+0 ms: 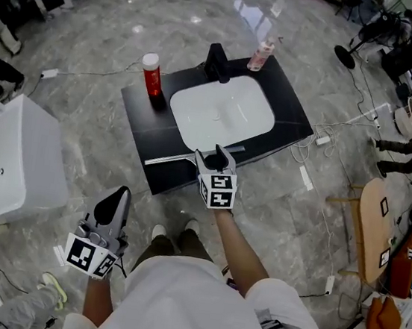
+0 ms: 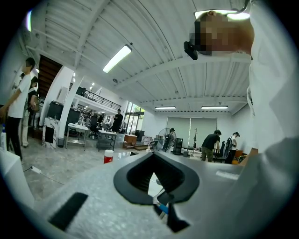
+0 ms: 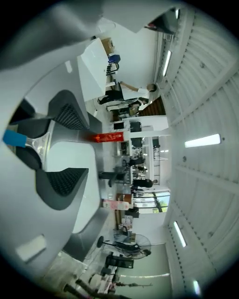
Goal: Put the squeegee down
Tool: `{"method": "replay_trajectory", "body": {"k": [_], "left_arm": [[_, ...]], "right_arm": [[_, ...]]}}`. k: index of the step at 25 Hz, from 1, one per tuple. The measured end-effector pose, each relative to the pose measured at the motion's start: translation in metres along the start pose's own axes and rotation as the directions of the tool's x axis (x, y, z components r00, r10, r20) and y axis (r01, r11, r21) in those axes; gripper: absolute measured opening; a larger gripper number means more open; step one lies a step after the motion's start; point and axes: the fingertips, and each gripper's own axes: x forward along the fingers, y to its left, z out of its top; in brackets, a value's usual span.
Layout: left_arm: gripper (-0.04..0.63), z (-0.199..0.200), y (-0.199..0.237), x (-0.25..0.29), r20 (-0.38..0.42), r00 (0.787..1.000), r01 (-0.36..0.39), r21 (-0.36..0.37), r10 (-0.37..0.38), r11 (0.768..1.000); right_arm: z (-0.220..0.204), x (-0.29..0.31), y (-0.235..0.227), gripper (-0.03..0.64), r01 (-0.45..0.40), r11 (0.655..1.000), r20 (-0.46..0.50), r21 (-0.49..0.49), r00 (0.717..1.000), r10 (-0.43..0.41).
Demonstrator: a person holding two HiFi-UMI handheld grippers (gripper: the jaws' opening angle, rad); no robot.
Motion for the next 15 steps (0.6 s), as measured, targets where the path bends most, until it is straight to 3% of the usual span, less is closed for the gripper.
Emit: {"method": "replay_trajectory", "body": {"k": [5, 9, 15], "left_arm": [[-0.002, 0.007, -0.004, 0.005, 0.017, 1.000, 0.019, 0.010, -0.020, 1.000], [-0.002, 0.011, -0.009, 0.012, 0.023, 0.999, 0.044, 0.020, -0.044, 0.999], [-0.002, 0.024, -0.012, 0.019, 0.042, 0.997, 0.068, 0.041, -0.070, 0.997]], "right_arm": [[0.099, -0.054, 0.016, 0.270, -0.035, 0.993, 0.236, -0.113, 0.970, 0.061], [0.162, -0.114, 0.035, 0.267, -0.074, 0.979, 0.384, -0.191, 0.912, 0.144], [0.230, -0.198, 0.066, 0.258, -0.139, 0.937, 0.491, -0.321, 0.821, 0.291]]}}
